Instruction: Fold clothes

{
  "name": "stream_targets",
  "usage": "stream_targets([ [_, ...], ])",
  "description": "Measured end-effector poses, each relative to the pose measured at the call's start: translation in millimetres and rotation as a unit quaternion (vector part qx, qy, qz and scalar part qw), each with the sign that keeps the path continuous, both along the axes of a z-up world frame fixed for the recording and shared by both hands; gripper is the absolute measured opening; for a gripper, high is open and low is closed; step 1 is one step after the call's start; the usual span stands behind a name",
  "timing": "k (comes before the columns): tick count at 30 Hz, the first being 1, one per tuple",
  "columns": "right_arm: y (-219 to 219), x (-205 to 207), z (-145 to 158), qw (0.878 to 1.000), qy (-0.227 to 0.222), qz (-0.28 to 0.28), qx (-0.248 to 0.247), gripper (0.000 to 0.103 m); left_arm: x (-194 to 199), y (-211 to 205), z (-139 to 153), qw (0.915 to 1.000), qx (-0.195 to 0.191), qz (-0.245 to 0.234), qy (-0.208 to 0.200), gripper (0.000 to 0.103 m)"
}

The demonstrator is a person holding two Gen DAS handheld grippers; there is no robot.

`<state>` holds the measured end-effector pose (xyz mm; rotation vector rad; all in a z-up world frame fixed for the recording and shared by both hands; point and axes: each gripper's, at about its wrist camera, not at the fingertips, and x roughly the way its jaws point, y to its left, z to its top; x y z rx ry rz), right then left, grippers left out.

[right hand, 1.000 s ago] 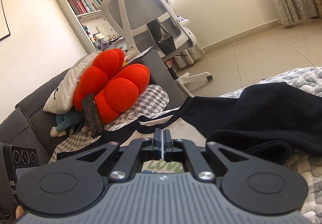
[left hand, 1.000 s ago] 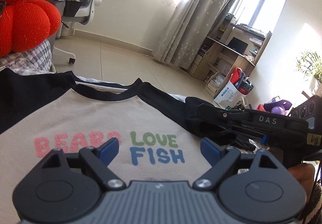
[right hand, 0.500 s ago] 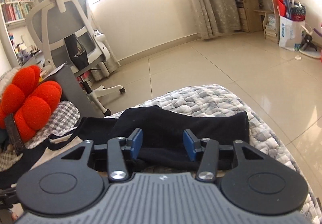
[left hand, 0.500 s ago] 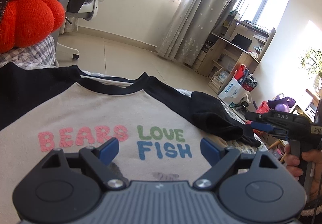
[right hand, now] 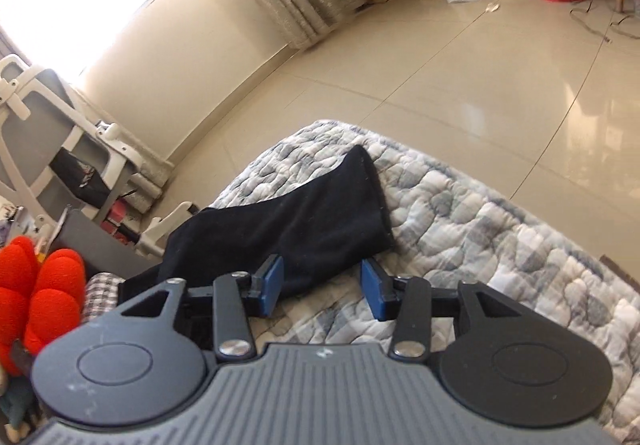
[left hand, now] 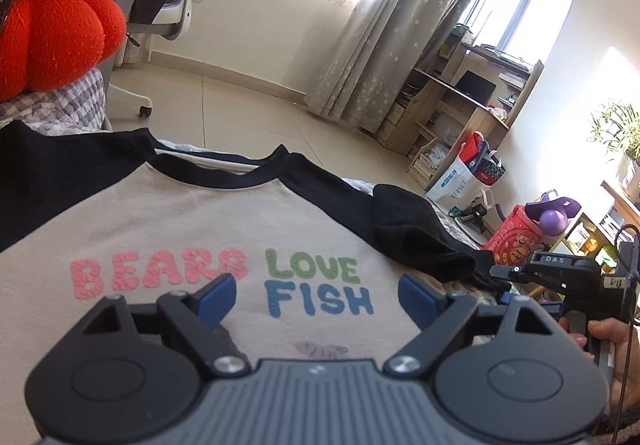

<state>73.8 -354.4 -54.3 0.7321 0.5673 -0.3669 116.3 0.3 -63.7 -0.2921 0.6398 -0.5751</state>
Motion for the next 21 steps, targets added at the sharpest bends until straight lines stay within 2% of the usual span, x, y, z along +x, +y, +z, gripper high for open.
stream_targets([
  [5,9,13,-8,0.998,-0.003,-0.029,-0.056,0.040,-1,3,-1,0.9999,-0.012,0.002,-0.002,0.089],
  [6,11,17,-10,0.997,-0.003,-0.035,-0.071,0.025,0,4,-1,0.9999,-0.013,0.003,-0.001,0.089],
  [8,13,22,-11,0.997,-0.013,-0.033,-0.074,0.009,0,7,-1,0.9998,-0.017,0.007,0.001,0.089],
  [11,18,22,-5,0.996,-0.041,-0.018,-0.075,0.009,2,14,-1,0.9996,-0.027,0.010,0.002,0.089],
  [16,44,27,22,0.990,-0.088,0.040,-0.099,0.008,9,27,-5,0.9975,-0.065,0.007,0.028,0.089],
  [21,72,36,35,0.982,-0.111,0.100,-0.116,0.008,11,35,-6,0.9961,-0.081,0.009,0.033,0.089],
])
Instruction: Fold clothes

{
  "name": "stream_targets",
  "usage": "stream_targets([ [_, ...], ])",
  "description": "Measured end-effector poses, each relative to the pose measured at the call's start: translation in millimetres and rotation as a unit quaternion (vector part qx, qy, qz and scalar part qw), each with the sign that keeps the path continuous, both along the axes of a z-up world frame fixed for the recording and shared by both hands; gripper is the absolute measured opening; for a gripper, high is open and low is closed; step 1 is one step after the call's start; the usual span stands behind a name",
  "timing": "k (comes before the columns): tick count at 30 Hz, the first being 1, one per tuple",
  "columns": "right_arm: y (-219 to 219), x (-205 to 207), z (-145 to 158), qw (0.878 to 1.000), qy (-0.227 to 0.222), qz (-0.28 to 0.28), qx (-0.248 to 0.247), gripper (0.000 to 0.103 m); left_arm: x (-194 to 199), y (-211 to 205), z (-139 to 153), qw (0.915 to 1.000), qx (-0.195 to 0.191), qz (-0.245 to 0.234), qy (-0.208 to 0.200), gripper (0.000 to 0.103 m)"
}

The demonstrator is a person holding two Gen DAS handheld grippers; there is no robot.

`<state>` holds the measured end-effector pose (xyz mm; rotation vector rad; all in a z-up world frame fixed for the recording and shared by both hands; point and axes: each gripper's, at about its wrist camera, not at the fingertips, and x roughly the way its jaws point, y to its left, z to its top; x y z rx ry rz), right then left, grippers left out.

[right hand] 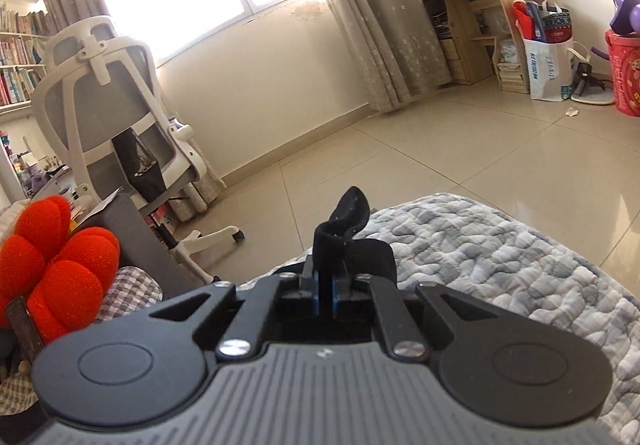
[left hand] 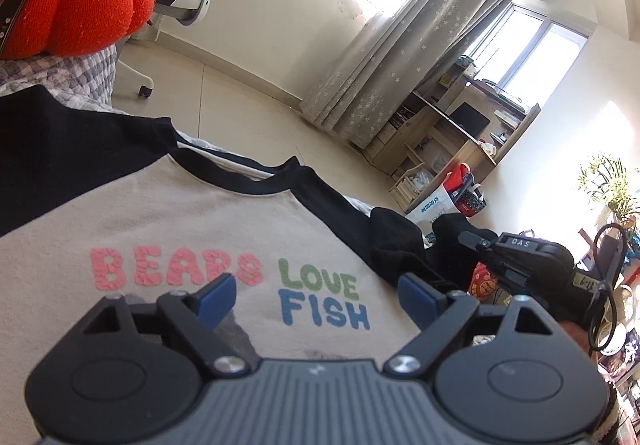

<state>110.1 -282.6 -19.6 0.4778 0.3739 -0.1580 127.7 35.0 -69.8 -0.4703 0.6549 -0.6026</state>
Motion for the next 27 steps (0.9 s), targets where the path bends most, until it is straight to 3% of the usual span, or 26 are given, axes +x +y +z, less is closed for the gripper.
stream_targets([
  [5,29,8,4,0.997,-0.006,0.070,-0.011,0.008,1,10,-4,0.9997,-0.019,0.010,0.005,0.089],
  [10,59,14,11,0.987,0.013,0.159,-0.010,0.008,6,28,-11,0.9975,-0.059,0.031,0.023,0.089],
  [18,107,7,18,0.951,0.044,0.301,-0.051,0.008,14,45,-23,0.9847,-0.159,0.023,0.067,0.089],
  [22,133,0,7,0.932,0.053,0.351,-0.076,0.008,17,47,-27,0.9797,-0.182,0.025,0.081,0.088],
  [27,150,-4,-7,0.915,0.061,0.388,-0.094,0.008,18,44,-29,0.9799,-0.179,0.026,0.085,0.083],
])
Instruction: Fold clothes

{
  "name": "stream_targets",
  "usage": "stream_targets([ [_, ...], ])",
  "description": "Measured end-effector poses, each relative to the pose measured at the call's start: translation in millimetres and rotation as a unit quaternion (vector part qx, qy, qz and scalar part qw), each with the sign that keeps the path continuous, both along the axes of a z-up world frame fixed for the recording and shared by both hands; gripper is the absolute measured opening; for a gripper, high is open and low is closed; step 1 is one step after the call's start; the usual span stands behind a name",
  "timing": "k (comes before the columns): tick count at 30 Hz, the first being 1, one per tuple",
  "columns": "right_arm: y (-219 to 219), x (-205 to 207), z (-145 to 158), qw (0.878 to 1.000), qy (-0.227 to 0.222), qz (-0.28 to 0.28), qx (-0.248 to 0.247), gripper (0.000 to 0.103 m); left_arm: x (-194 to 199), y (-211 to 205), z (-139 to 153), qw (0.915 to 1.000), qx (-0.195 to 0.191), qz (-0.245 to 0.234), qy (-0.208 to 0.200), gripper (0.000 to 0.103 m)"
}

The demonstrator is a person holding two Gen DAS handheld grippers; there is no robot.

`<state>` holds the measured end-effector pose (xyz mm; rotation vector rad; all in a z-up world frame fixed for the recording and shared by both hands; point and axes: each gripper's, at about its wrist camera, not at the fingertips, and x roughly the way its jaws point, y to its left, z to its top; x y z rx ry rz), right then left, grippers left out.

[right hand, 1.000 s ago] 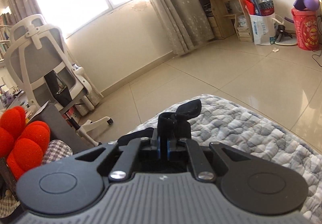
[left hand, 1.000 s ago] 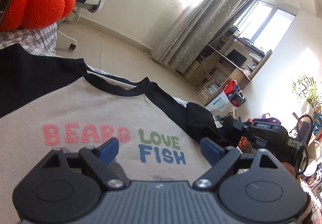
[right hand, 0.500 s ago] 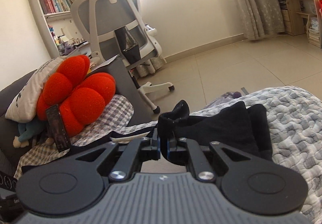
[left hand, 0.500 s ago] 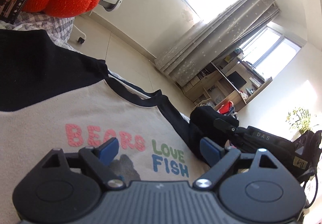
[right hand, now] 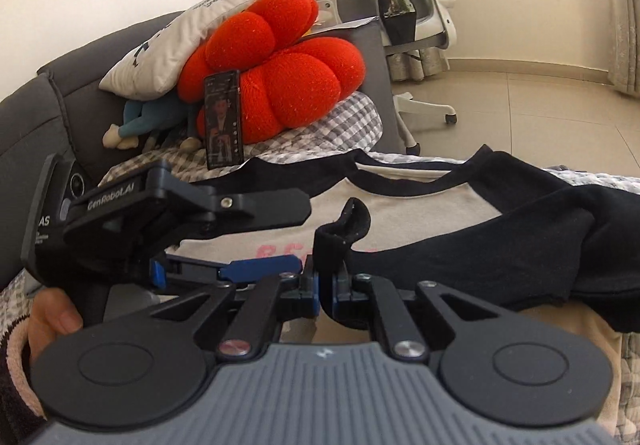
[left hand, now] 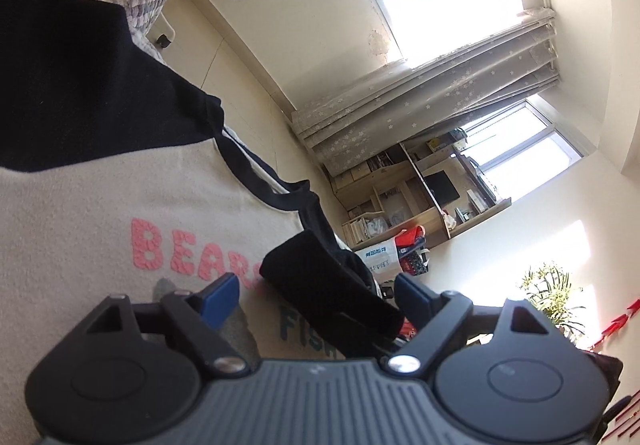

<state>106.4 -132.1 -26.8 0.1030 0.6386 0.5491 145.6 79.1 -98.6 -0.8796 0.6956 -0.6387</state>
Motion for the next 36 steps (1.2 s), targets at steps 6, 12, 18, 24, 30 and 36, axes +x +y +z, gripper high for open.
stream_targets([
  [6,17,-5,-8,0.998,-0.024,0.031,-0.045,0.009,1,-4,-1,0.9998,0.020,-0.001,0.005,0.069],
  [12,27,-9,-17,0.995,-0.051,0.058,-0.071,0.009,2,-11,-1,0.9968,0.075,0.023,0.012,0.042],
  [18,24,-11,-25,0.994,-0.052,0.064,-0.073,0.016,2,-16,4,0.9882,0.148,0.036,0.020,0.006],
  [24,8,-14,-15,0.995,-0.056,0.055,-0.067,0.048,6,-16,23,0.9750,0.219,0.035,0.007,0.006],
  [30,-10,-19,-6,0.988,-0.094,0.018,-0.118,0.062,14,1,42,0.9665,0.250,0.053,-0.017,0.006],
  [36,-21,-18,-17,0.973,-0.109,-0.007,-0.204,0.064,26,22,47,0.9622,0.264,0.064,-0.011,0.006],
])
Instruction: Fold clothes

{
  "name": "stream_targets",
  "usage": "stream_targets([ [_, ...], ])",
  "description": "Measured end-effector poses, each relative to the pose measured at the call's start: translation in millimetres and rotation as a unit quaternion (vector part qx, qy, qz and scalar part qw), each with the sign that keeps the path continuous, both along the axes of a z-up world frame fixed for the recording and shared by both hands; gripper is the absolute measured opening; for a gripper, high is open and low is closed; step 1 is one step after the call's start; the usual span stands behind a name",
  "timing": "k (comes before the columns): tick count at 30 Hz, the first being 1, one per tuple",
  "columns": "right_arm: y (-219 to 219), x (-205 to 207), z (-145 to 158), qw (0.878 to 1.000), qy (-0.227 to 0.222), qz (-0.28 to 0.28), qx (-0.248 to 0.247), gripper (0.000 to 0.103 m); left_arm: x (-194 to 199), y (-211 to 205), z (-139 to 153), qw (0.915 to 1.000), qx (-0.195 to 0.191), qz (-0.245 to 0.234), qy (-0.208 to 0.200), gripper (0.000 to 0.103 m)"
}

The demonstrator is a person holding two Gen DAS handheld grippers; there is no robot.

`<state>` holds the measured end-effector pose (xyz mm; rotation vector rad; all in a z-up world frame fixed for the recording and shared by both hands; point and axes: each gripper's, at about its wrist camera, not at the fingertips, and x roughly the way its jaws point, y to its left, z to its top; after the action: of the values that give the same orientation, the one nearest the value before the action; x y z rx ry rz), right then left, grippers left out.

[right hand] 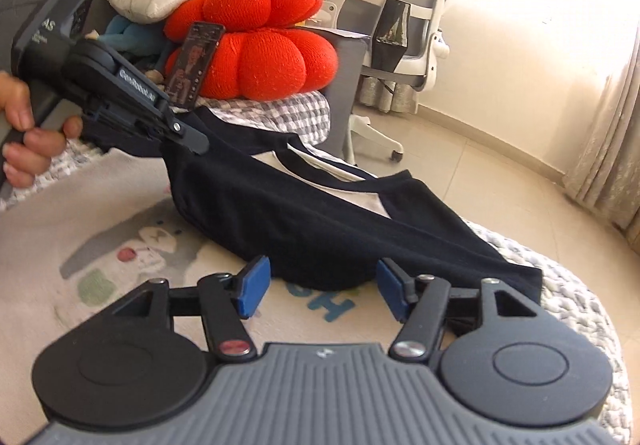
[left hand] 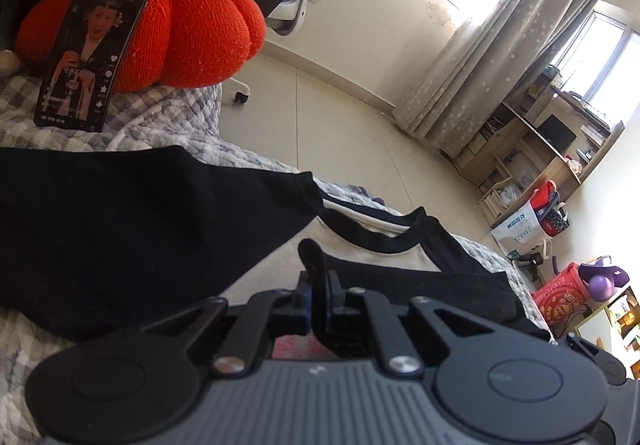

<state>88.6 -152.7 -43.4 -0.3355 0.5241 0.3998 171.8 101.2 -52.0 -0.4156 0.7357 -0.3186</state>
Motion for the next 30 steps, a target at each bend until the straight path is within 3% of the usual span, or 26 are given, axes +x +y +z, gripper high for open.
stream_targets([
  [8,-14,3,-19,0.997,-0.024,-0.018,-0.074,0.064,11,24,-12,0.9994,-0.002,0.033,-0.005,0.006],
  [14,-25,7,-27,0.992,-0.050,-0.042,-0.108,0.063,11,36,-26,0.9982,-0.030,0.053,0.005,0.008],
  [19,-33,5,-31,0.987,-0.067,-0.032,-0.143,0.063,-1,40,-16,0.9984,-0.044,0.036,-0.006,0.025],
  [22,-35,1,-33,0.982,-0.077,-0.025,-0.171,0.060,-5,39,-12,0.9989,-0.038,0.029,0.003,0.027],
  [24,-36,2,-34,0.980,-0.081,-0.023,-0.182,0.057,-4,35,-14,0.9994,-0.014,0.031,0.010,0.028],
  [27,-37,3,-37,0.977,-0.085,-0.017,-0.197,0.050,0,28,-18,0.9993,0.010,0.035,0.010,0.026],
  [29,-35,3,-39,0.974,-0.090,-0.013,-0.208,0.047,-2,22,-16,0.9991,0.028,0.032,-0.007,0.003],
  [30,-35,4,-39,0.973,-0.092,-0.012,-0.211,0.047,-4,20,-14,0.9986,0.038,0.033,-0.017,0.003],
])
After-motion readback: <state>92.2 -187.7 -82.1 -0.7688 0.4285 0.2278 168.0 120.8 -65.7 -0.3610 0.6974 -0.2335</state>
